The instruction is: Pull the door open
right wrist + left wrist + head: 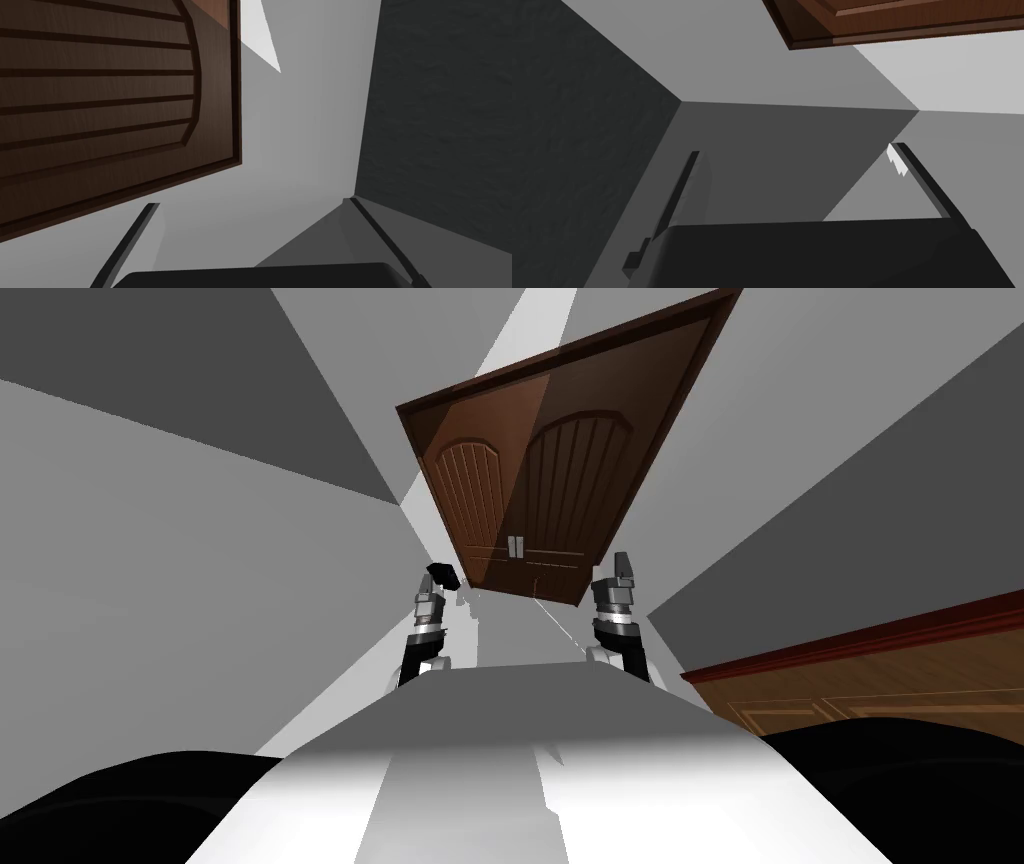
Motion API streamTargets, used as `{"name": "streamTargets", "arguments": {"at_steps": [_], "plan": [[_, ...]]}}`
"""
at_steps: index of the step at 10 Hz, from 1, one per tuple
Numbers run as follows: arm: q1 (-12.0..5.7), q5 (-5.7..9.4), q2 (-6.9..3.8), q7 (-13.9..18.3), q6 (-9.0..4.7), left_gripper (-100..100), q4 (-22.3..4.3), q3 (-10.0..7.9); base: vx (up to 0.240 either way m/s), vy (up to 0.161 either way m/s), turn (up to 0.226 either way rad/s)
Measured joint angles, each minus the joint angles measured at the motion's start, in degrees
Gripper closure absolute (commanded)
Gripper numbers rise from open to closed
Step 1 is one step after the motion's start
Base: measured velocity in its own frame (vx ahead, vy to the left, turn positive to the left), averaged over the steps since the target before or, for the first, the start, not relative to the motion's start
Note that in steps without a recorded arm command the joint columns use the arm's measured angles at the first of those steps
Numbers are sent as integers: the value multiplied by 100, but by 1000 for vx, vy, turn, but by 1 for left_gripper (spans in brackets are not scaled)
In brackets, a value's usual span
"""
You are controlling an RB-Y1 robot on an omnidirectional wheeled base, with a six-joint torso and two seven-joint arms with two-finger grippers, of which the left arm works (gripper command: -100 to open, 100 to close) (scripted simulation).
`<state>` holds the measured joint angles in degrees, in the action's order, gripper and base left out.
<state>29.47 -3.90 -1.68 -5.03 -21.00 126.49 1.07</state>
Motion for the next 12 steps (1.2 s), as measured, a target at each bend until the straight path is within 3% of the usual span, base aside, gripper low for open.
{"name": "streamTargets", "arguments": {"at_steps": [3, 8, 12], "plan": [[-118, 52, -95, 74, 27, -100, -220, -23, 182, -3, -52], [-414, 154, -255, 225, 25, -100, -868, -32, 169, -2, -86], [-663, 277, -442, 398, 50, -100, -1403, -81, 148, -4, -101]]}}
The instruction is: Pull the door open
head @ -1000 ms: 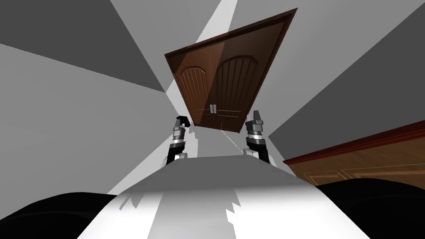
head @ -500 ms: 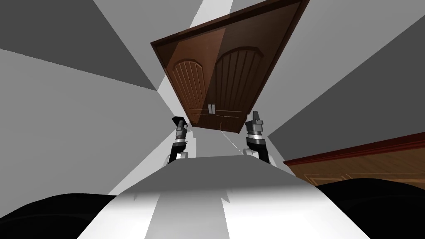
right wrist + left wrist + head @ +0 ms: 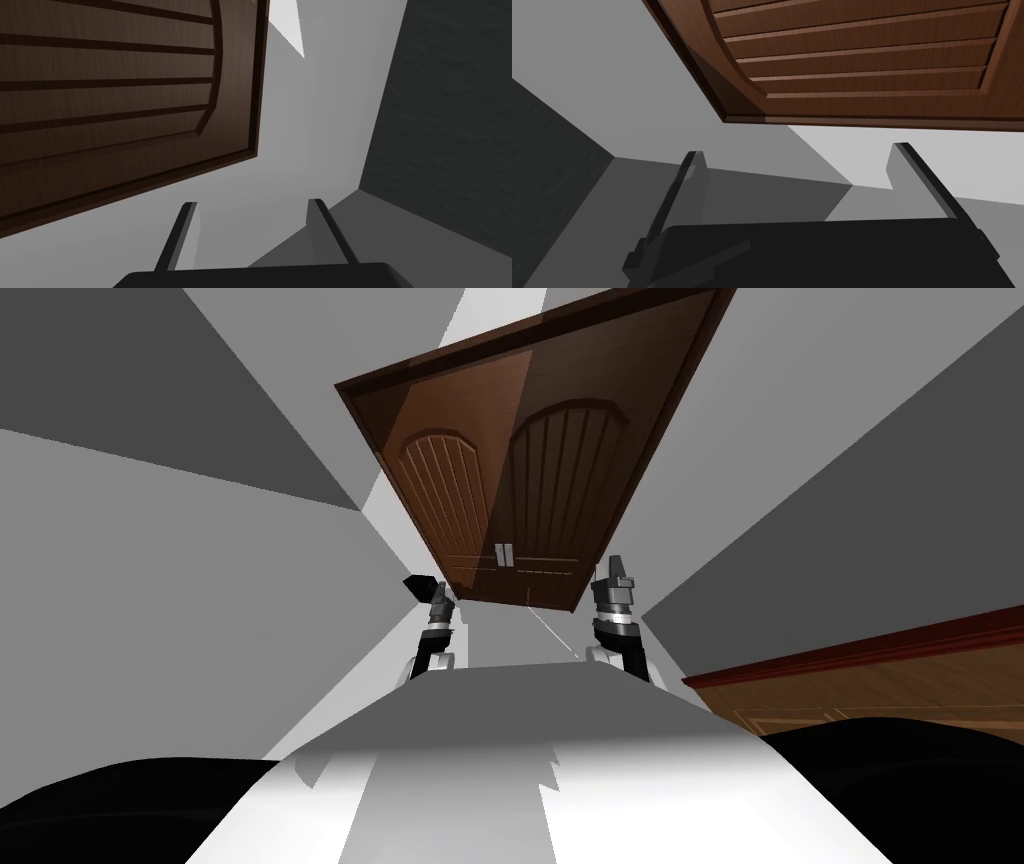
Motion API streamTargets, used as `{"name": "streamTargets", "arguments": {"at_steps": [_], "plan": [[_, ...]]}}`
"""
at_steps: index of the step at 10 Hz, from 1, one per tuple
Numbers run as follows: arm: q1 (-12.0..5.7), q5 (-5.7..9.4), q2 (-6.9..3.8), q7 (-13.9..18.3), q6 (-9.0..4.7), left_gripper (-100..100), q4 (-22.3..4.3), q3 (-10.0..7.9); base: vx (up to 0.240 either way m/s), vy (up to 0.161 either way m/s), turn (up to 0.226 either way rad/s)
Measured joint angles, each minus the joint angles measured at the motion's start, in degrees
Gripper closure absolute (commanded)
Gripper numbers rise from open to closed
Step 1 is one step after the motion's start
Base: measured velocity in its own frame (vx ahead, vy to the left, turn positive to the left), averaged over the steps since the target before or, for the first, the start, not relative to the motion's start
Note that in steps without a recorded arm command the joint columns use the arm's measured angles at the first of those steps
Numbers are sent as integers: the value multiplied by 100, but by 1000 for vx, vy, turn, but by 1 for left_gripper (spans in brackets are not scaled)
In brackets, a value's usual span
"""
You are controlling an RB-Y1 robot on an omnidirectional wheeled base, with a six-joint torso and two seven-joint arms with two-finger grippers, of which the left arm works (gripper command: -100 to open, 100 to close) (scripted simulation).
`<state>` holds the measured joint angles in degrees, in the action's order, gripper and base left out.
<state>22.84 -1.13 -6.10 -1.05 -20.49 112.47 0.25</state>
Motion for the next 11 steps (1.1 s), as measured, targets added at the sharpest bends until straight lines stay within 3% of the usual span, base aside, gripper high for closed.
{"name": "streamTargets", "arguments": {"at_steps": [11], "plan": [[-634, 225, -302, 332, 74, -100, -1252, -53, 101, -3, -75]]}}
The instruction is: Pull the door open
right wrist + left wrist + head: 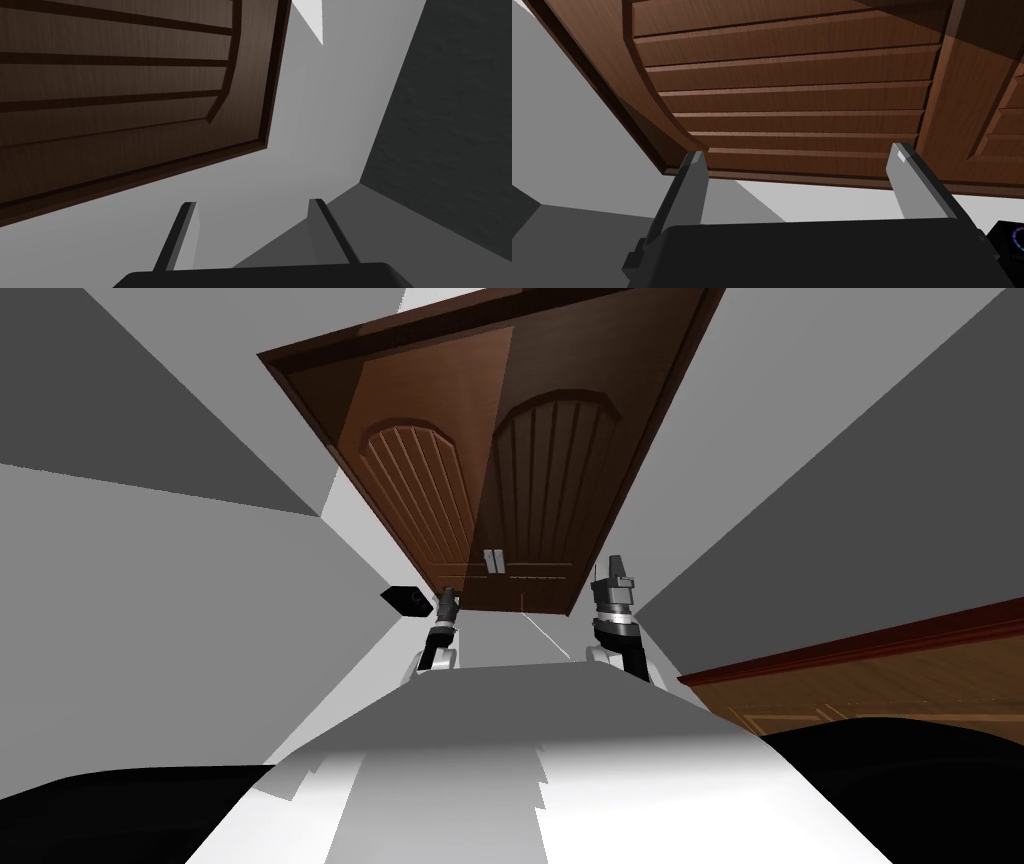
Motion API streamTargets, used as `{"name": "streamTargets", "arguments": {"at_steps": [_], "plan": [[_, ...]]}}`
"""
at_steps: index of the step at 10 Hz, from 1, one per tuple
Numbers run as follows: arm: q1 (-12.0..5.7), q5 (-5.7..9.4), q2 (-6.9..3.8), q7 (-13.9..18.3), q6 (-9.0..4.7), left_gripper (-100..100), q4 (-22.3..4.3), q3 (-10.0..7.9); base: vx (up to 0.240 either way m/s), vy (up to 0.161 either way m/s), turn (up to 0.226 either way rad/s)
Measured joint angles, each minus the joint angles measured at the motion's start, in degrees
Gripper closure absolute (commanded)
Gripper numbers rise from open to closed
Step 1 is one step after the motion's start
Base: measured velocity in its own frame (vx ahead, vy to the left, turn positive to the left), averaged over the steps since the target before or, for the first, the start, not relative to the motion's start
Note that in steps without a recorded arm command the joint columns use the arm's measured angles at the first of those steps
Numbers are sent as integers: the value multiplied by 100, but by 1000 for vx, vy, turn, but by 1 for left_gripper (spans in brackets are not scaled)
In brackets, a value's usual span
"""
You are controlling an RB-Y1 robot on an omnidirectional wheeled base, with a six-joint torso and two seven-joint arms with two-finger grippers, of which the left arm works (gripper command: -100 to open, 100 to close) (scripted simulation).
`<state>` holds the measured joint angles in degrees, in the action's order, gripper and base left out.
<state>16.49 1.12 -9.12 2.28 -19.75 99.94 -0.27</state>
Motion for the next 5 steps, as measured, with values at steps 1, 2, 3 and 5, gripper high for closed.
{"name": "streamTargets", "arguments": {"at_steps": [1, 2, 3, 5], "plan": [[-60, 17, -18, 26, -4, -100, -126, -2, 137, 14, -116], [-141, 60, -88, 84, -18, -100, -317, -19, 145, 16, -124], [-189, 85, -116, 128, -10, -100, -433, -20, 133, -1, -79], [-316, 122, -155, 179, 17, -100, -665, -26, 116, 5, -100]]}}
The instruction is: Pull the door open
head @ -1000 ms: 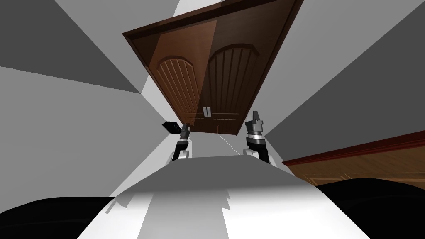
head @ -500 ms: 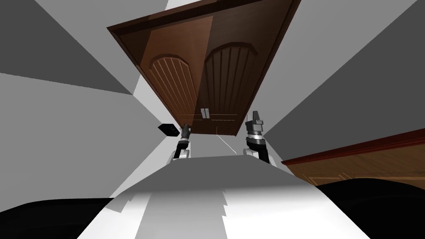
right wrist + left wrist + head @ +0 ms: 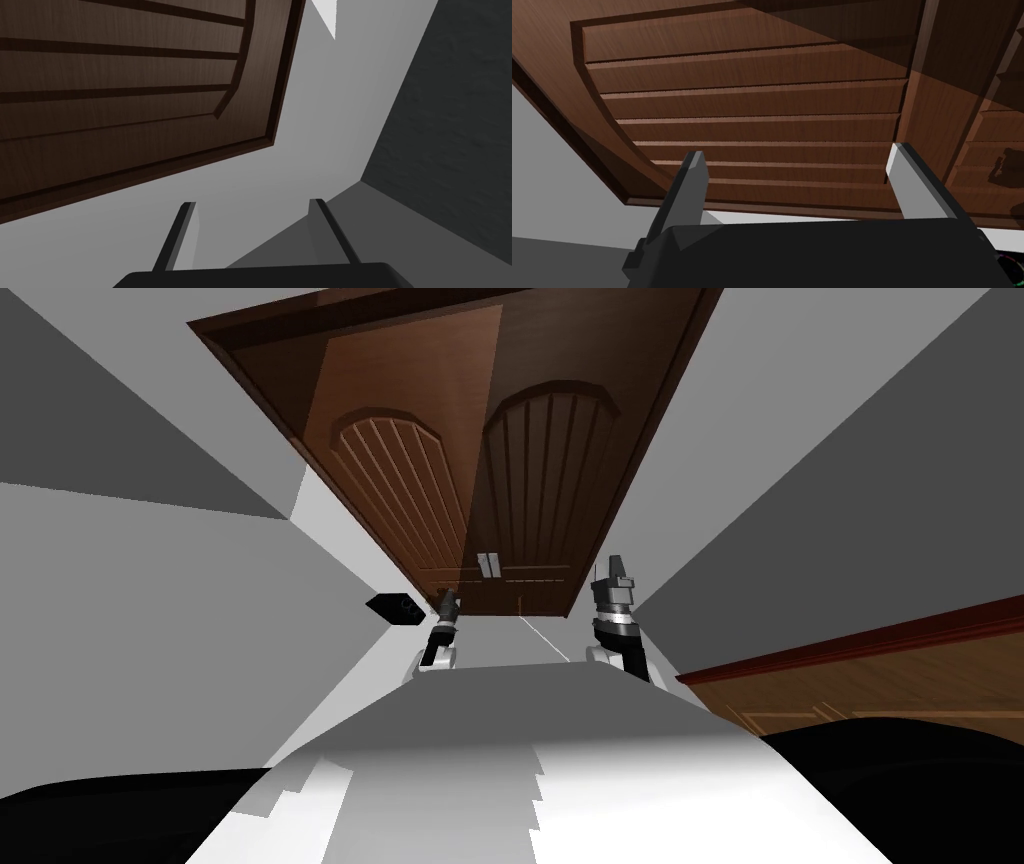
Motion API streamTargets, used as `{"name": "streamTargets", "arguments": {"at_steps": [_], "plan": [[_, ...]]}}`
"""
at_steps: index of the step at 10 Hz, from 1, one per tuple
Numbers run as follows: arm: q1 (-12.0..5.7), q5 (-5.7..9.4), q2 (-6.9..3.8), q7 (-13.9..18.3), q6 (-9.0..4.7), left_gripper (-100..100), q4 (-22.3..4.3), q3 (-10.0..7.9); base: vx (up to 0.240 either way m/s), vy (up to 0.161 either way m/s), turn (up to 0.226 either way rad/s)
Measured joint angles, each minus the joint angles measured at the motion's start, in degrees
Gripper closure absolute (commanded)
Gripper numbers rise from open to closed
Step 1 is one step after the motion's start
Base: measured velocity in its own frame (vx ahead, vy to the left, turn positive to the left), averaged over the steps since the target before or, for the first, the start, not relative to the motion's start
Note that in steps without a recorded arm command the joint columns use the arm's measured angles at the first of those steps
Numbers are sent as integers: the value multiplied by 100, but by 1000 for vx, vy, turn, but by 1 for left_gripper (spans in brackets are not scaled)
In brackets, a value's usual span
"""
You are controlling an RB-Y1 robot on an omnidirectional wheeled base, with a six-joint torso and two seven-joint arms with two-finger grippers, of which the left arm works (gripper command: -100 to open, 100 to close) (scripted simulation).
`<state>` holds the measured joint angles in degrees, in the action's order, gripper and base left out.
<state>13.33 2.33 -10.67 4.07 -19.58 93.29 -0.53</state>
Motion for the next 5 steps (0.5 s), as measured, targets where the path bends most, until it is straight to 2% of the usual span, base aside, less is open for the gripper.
{"name": "streamTargets", "arguments": {"at_steps": [1, 5], "plan": [[-54, 27, -32, 40, -24, -100, -174, 0, 131, 4, -99], [-344, 144, -197, 215, 47, -100, -689, -37, 136, 17, -85]]}}
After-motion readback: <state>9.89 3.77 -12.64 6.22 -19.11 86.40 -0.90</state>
